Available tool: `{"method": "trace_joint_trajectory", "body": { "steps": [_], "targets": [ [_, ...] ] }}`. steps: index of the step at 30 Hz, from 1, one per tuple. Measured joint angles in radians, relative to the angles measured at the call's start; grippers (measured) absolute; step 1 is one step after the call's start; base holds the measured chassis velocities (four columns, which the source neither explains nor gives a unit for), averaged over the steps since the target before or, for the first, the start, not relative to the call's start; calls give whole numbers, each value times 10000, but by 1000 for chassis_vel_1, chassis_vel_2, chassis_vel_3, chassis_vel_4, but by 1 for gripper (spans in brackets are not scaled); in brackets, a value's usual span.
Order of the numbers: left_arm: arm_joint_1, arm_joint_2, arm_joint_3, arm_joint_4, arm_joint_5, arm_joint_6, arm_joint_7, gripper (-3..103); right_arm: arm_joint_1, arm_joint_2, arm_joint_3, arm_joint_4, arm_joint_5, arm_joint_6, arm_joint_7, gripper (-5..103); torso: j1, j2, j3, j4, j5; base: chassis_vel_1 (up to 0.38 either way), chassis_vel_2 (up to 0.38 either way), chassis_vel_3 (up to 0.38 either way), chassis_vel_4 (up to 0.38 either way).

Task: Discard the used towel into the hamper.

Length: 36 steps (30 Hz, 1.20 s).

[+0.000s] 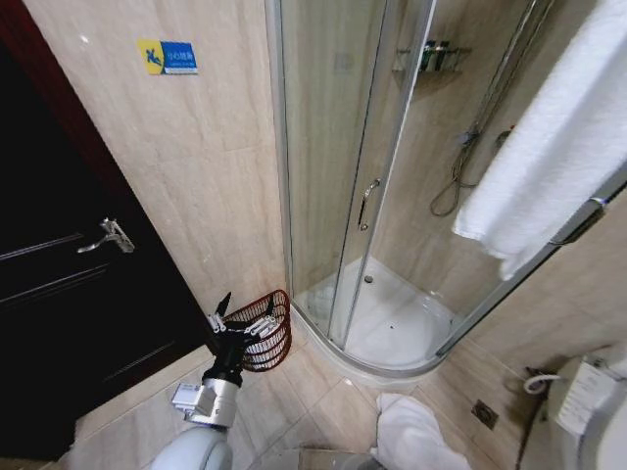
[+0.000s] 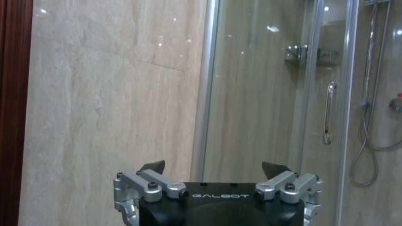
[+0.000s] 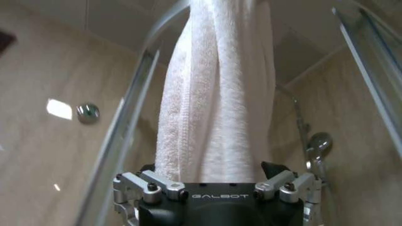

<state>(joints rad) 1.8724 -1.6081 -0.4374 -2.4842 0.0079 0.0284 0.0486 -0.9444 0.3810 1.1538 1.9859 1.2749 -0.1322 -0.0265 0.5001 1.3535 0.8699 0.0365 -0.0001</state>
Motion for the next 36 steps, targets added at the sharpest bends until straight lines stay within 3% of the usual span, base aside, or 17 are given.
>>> {"method": "trace_joint_trajectory", "body": {
  "steps": [3,6,16,26,30,36],
  "targets": [
    [0,0,0,0,0,1,0,100,-15,-359,59,-438,-1237,71,8,100,0,0,0,-1,1,0,0,0,0],
    [0,0,0,0,0,0,0,100,-15,-513,82,-621,-1574,64,48,100,0,0,0,-1,1,0,0,0,0],
    [0,0,0,0,0,0,0,100,-26,-407,-132,-982,-1420,28,-306,100,0,1,0,-1,-1,0,0,0,0],
    [0,0,0,0,0,0,0,100,1114,1062,-1260,-1180,-2648,227,-581,100,0,1,1,-1,1,0,0,0,0],
    [0,-1,1,0,0,0,0,100,2764,1952,-2581,-1245,-3329,255,-448,100,0,1,1,-1,-2,0,0,0,0],
    [0,0,0,0,0,0,1,100,3920,3015,-3667,-1468,-4134,510,-319,100,2,0,2,3,3,0,0,0,0]
  ]
}}
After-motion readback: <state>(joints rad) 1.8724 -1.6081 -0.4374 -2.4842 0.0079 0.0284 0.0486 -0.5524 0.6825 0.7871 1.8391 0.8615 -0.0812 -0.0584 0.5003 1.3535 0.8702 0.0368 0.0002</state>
